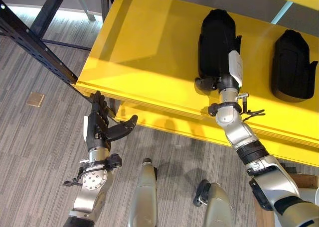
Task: Move parts from the plastic box to the shelf.
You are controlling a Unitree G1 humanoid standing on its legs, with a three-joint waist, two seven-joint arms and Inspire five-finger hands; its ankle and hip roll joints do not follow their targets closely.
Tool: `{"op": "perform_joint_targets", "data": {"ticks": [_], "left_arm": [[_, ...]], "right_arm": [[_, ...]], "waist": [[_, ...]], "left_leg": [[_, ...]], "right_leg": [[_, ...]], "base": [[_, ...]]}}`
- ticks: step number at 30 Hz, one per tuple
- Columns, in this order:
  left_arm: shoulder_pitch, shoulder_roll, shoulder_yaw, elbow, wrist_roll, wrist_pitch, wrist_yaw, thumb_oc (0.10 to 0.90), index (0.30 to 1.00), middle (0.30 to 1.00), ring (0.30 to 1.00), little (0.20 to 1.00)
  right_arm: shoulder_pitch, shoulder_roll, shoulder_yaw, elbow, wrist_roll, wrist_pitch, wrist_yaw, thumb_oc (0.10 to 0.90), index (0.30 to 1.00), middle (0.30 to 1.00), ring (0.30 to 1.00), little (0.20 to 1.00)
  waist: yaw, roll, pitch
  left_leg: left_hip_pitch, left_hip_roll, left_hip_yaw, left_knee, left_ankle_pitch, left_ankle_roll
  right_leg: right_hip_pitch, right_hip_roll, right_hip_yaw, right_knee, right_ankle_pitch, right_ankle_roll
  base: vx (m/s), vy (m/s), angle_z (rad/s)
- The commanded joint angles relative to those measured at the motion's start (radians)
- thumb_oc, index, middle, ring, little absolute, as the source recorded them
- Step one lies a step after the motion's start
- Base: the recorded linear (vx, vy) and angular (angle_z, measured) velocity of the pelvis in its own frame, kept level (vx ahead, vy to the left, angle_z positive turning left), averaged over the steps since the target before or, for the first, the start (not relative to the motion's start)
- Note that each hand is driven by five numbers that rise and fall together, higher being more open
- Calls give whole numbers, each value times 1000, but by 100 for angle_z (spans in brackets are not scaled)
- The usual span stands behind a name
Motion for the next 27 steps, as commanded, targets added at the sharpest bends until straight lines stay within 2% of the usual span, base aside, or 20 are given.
{"op": "perform_joint_targets", "data": {"ticks": [1,18,27], "left_arm": [[-11,48,68,-125,31,-103,-1,900,1000,1000,1000,1000],[13,48,94,-131,48,-84,8,900,1000,1000,1000,1000],[11,48,84,-132,52,-79,1,900,1000,1000,1000,1000]], "right_arm": [[-111,-25,-6,-168,-5,-129,-21,900,1000,1000,1000,1000],[-76,-12,-12,-404,-4,-175,9,900,1000,1000,1000,1000],[-51,-38,-55,-453,9,-187,-14,900,1000,1000,1000,1000]], "waist": [[2,-9,-78],[-11,-27,-88],[-27,-34,-92]], "left_leg": [[48,72,27,-6,-43,33],[39,73,30,-10,-35,33],[50,79,37,-25,-30,30]], "right_leg": [[10,27,58,9,56,-36],[-1,31,59,5,61,-40],[-3,35,69,-4,66,-41]], "base": [[0,0,0],[0,0,0],[0,0,0]]}}
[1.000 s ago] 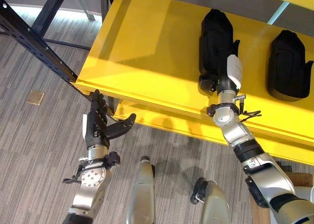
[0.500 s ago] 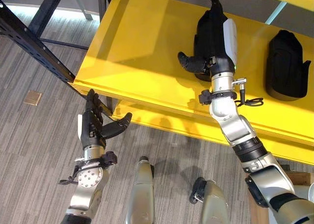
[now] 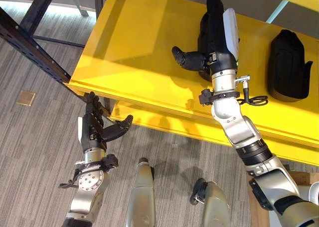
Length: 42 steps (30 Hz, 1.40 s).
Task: Move parts from the plastic box to the shelf.
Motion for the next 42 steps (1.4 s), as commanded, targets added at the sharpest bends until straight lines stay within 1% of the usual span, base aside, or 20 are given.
{"op": "perform_joint_targets", "data": {"ticks": [1,5,6,7,8,9,10,11,12,13,16,18,19,27,34,42], "left_arm": [[-5,48,42,-131,50,-82,-4,900,1000,1000,1000,1000],[-9,60,27,-127,36,-81,-30,900,1000,1000,1000,1000],[-10,60,27,-127,36,-81,-30,900,1000,1000,1000,1000],[-12,64,22,-118,27,-82,-42,900,1000,1000,1000,1000],[-14,64,22,-117,26,-82,-42,900,1000,1000,1000,1000],[-13,67,20,-111,17,-82,-53,900,1000,1000,1000,1000],[-14,67,20,-111,16,-83,-53,900,1000,1000,1000,1000],[-14,68,18,-114,10,-83,-56,900,1000,1000,1000,1000],[-13,72,18,-110,3,-83,-65,900,1000,1000,1000,1000],[-14,75,16,-114,-1,-86,-66,900,1000,1000,1000,1000],[-15,79,16,-112,-4,-85,-72,900,1000,1000,1000,1000],[-17,81,13,-111,-9,-88,-76,900,1000,1000,1000,1000],[-17,85,10,-102,-15,-90,-86,900,1000,1000,1000,1000],[-30,88,-2,-87,-37,-102,-91,900,1000,1000,1000,1000],[-35,91,-10,-74,-52,-106,-98,900,1000,1000,1000,1000],[-38,91,-10,-84,-54,-110,-92,900,1000,1000,1000,1000]], "right_arm": [[-47,-33,-84,-138,20,-108,-58,900,1000,1000,1000,1000],[-48,-66,-124,-67,127,-121,-64,900,1000,1000,1000,1000],[-50,-67,-124,-65,128,-123,-64,900,1000,1000,1000,1000],[-56,-76,-129,-9,201,-122,-51,900,1000,1000,1000,1000],[-59,-78,-129,-5,204,-124,-51,900,1000,1000,1000,1000],[-72,-98,-133,33,237,-121,-48,900,1000,1000,1000,1000],[-74,-99,-133,36,239,-123,-48,900,1000,1000,1000,1000],[-81,-110,-133,73,270,-124,-42,900,1000,1000,1000,1000],[-98,-136,-137,104,279,-116,-42,900,1000,1000,1000,1000],[-107,-145,-135,126,289,-119,-44,900,1000,1000,1000,1000],[-118,-166,-135,158,319,-121,-35,900,1000,1000,1000,1000],[-144,-182,-132,214,348,-125,-33,900,1000,1000,1000,1000],[-169,-203,-124,249,359,-124,-32,900,1000,1000,1000,1000],[-265,-241,-82,382,412,-133,-18,900,1000,1000,1000,1000],[-331,-237,-51,489,447,-132,-9,900,1000,1000,1000,1000],[-359,-221,-25,542,459,-129,2,900,1000,1000,1000,1000]], "waist": [[-7,-3,-90],[-9,-5,-90],[-9,-5,-91],[-10,-7,-92],[-10,-7,-93],[-9,-9,-94],[-9,-9,-94],[-7,-9,-94],[-7,-9,-96],[-5,-8,-95],[-8,-6,-96],[-3,-4,-92],[-1,-2,-91],[11,12,-78],[25,22,-74],[32,31,-71]], "left_leg": [[64,77,37,-25,-28,29],[76,82,40,-22,-34,25],[74,81,39,-26,-28,26],[78,81,39,-30,-25,24],[78,80,39,-33,-23,24],[84,83,40,-36,-22,21],[84,82,40,-38,-20,21],[88,83,41,-41,-20,20],[90,84,39,-41,-19,17],[95,86,38,-40,-23,15],[93,85,36,-48,-12,13],[102,87,37,-58,-9,11],[106,87,37,-61,-7,9],[117,88,36,-67,-3,4],[111,80,34,-73,8,3],[105,74,33,-77,12,4]], "right_leg": [[5,32,72,6,66,-41],[12,34,78,12,57,-41],[10,34,77,9,62,-42],[14,34,77,8,61,-43],[13,34,76,6,63,-43],[18,33,77,7,61,-44],[17,33,77,5,62,-44],[20,33,76,6,62,-44],[21,34,76,8,61,-44],[24,35,78,11,56,-43],[23,35,75,7,61,-45],[29,36,73,4,61,-45],[30,37,73,4,60,-46],[32,34,74,15,50,-47],[28,26,67,24,49,-49],[25,19,60,27,51,-49]], "base": [[0,0,0],[-1,-15,-1],[0,0,0],[0,0,0],[0,0,0],[0,0,0],[-2,-25,-3],[-4,-27,-5],[4,-35,-7],[-6,-26,-6],[-9,-22,-4],[-4,-36,-2],[-7,-31,-1],[-6,-13,-1],[-1,-2,0],[-1,-1,1]]}}
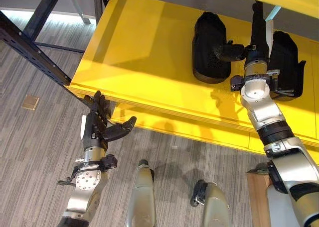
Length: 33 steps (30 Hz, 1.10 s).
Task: Move parts from the plastic box to the shelf.
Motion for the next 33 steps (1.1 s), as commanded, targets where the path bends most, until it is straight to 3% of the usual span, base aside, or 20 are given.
{"op": "perform_joint_targets", "data": {"ticks": [1,16,33], "left_arm": [[-30,52,0,-90,-13,-113,-2,900,1000,1000,1000,1000],[-37,44,-10,-81,-19,-115,4,900,1000,1000,1000,1000],[-52,31,-23,-90,-11,-114,19,900,1000,1000,1000,1000]], "right_arm": [[-178,-47,7,42,26,-88,-7,900,1000,1000,1000,1000],[-158,36,-3,202,99,-84,12,900,1000,1000,1000,1000],[-68,114,-28,188,109,-91,11,900,1000,1000,1000,1000]], "waist": [[6,28,-71],[18,55,-51],[11,73,-30]], "left_leg": [[40,65,16,-10,-22,28],[28,54,13,-6,-16,33],[27,51,16,-4,-14,36]], "right_leg": [[16,17,42,1,58,-36],[4,10,41,13,59,-36],[-1,7,45,20,58,-37]], "base": [[-15,-4,5],[-4,1,1],[0,0,0]]}}
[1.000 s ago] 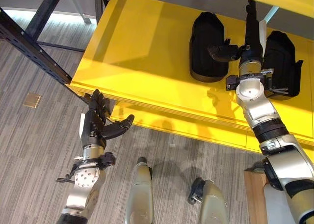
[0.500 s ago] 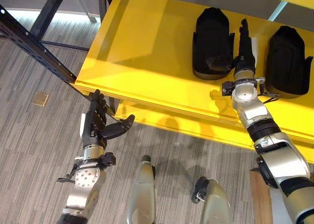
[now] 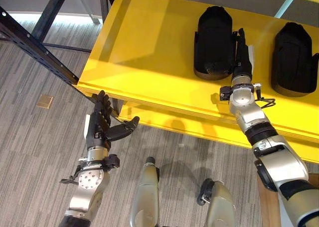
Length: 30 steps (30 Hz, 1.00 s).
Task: Move parts from the plastic box to the shelf.
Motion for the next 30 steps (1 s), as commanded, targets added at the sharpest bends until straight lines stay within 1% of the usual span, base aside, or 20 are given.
{"op": "perform_joint_targets", "data": {"ticks": [1,7,17,30], "left_arm": [[-41,31,15,-90,-10,-113,15,900,1000,1000,1000,1000],[-39,27,19,-91,-7,-112,24,900,1000,1000,1000,1000],[-39,25,19,-89,-6,-110,29,900,1000,1000,1000,1000],[-38,27,10,-83,-16,-112,25,900,1000,1000,1000,1000]], "right_arm": [[-48,-3,-33,-19,-1,-95,-16,900,1000,1000,1000,1000],[-17,20,-31,-67,-11,-97,-18,900,1000,1000,1000,1000],[2,39,-41,-93,-13,-98,-22,900,1000,1000,1000,1000],[-18,43,-91,-105,41,-125,-57,900,1000,1000,1000,1000]], "waist": [[8,19,-57],[3,19,-55],[1,19,-55],[1,23,-58]], "left_leg": [[20,61,20,3,-24,41],[17,62,20,6,-22,40],[16,60,20,9,-24,42],[11,56,19,17,-29,44]], "right_leg": [[4,21,47,-2,70,-27],[2,21,48,2,69,-30],[2,20,49,4,68,-29],[-5,18,54,11,69,-28]], "base": [[0,0,0],[0,0,0],[0,0,0],[0,0,0]]}}
